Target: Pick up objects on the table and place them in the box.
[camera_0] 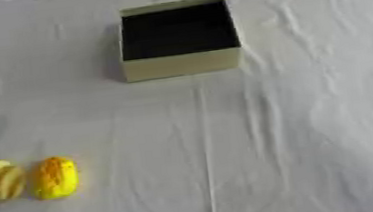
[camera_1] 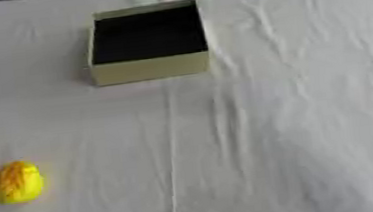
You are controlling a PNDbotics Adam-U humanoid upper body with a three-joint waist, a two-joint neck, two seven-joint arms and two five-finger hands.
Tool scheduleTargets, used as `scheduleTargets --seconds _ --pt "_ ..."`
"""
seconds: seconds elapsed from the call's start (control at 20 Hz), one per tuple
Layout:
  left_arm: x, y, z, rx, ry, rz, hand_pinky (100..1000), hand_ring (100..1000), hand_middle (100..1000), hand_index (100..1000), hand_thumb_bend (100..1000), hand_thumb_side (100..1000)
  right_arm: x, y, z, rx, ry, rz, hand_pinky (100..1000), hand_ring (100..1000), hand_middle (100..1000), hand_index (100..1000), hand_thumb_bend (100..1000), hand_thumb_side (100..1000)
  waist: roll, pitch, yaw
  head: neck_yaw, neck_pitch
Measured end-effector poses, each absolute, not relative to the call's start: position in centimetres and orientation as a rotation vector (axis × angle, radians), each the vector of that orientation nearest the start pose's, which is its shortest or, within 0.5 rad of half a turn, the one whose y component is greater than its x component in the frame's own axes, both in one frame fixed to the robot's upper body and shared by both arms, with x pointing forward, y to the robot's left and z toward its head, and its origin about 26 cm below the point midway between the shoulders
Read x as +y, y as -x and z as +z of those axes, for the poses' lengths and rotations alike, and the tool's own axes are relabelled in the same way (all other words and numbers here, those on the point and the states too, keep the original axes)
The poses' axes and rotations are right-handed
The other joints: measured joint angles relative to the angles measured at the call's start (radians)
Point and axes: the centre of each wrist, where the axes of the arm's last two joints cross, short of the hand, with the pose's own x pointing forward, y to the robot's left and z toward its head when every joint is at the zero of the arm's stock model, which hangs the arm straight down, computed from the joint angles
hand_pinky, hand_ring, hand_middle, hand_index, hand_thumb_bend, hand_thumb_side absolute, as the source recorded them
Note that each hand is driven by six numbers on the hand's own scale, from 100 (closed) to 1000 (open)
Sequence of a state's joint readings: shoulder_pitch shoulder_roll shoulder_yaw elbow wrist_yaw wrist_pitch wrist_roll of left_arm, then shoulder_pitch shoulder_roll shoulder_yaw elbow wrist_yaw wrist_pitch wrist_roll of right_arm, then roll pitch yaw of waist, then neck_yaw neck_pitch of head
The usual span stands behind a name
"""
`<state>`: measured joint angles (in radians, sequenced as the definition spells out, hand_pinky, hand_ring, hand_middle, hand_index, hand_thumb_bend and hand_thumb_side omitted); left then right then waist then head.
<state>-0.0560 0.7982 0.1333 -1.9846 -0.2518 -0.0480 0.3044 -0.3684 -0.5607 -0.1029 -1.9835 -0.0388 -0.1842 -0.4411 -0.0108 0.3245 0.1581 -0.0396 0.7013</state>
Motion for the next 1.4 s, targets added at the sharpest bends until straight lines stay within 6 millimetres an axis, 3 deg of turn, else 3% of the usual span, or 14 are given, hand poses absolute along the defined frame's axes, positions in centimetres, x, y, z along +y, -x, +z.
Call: scheduleTargets --seconds 0.1,0.25,0.45,0.85,1.4 --pt "37.7 -26.2 21.7 -1.949 -1.117 -0.803 858 884 826 907 440 383 -31.1 -30.0 25.5 3.542 -0.726 0.001 845 815 725 846 100 539 0.003 0.001 0.004 -0.006 0.000" --pt "38.2 -26.0 22.2 -1.705 -1.137 -1.028 877 901 843 910 493 194 -31.1 -30.0 25.4 3.543 -0.730 -0.009 845 815 725 846 100 539 0.003 0.001 0.006 -0.010 0.000" --pt "38.3 -26.0 22.7 -1.467 -1.106 -1.227 897 913 844 906 580 100 -31.0 -30.0 25.3 3.548 -0.728 -0.017 845 816 724 846 100 542 0.003 0.002 0.003 -0.012 0.000" --pt "37.6 -26.1 21.8 -1.256 -0.947 -1.470 899 909 848 887 532 100 -30.8 -30.0 25.2 3.565 -0.716 -0.046 845 817 722 846 100 547 0.010 0.008 -0.002 -0.006 0.001" --pt "38.4 -27.2 19.7 -1.130 -0.887 -1.533 879 899 852 897 466 100 -30.6 -30.1 25.1 3.579 -0.698 -0.060 846 818 718 846 100 553 0.011 0.014 -0.010 0.012 0.002"
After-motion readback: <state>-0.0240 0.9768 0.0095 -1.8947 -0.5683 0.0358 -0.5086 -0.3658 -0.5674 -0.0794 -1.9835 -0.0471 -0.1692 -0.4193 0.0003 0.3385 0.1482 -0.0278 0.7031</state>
